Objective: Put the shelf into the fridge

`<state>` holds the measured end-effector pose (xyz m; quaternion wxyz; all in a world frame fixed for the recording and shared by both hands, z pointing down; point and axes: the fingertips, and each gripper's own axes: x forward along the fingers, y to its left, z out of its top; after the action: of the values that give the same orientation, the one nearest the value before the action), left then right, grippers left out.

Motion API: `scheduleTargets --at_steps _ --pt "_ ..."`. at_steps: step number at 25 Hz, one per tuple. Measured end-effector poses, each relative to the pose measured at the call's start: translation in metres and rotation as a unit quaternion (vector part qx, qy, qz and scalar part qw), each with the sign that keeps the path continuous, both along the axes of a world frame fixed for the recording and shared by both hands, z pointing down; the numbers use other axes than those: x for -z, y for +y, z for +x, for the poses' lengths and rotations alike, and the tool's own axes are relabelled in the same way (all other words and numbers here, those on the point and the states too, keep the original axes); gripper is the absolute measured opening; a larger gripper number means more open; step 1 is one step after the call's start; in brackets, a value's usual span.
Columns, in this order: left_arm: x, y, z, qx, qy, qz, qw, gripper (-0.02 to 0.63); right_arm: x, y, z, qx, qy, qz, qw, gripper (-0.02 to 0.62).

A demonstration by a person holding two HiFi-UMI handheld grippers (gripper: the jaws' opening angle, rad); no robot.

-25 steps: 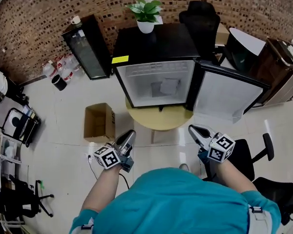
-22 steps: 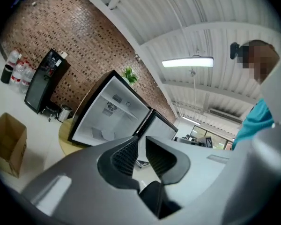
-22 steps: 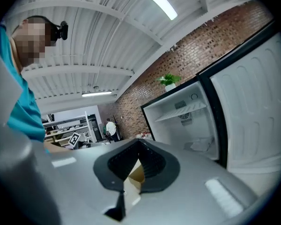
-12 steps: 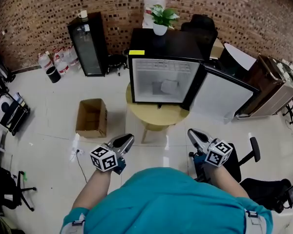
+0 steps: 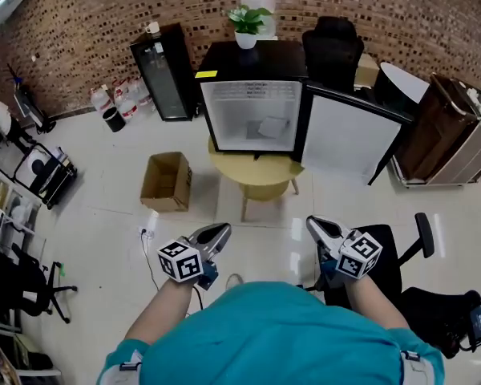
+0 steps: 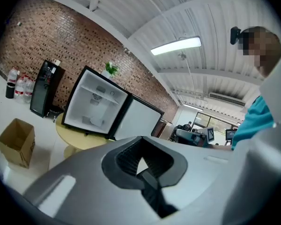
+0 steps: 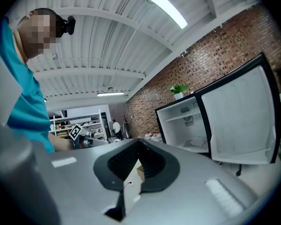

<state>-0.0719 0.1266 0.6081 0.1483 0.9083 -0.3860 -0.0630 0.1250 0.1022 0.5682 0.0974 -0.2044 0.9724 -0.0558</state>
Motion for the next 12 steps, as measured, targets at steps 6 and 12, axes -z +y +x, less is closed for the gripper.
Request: scheduleTargets --at_steps 6,12 --pt "0.002 0.033 0.038 0.008 -0.022 -0.002 0.9997 0.000 -0.013 0.014 0.027 0.021 -0.020 -0.019 0.999 0.002" --pt "-0.003 0.072 -0.001 0.018 -0.006 0.003 0.9998 0.000 -0.013 0.060 -0.010 0.034 -0.004 -0.007 0.999 0.002"
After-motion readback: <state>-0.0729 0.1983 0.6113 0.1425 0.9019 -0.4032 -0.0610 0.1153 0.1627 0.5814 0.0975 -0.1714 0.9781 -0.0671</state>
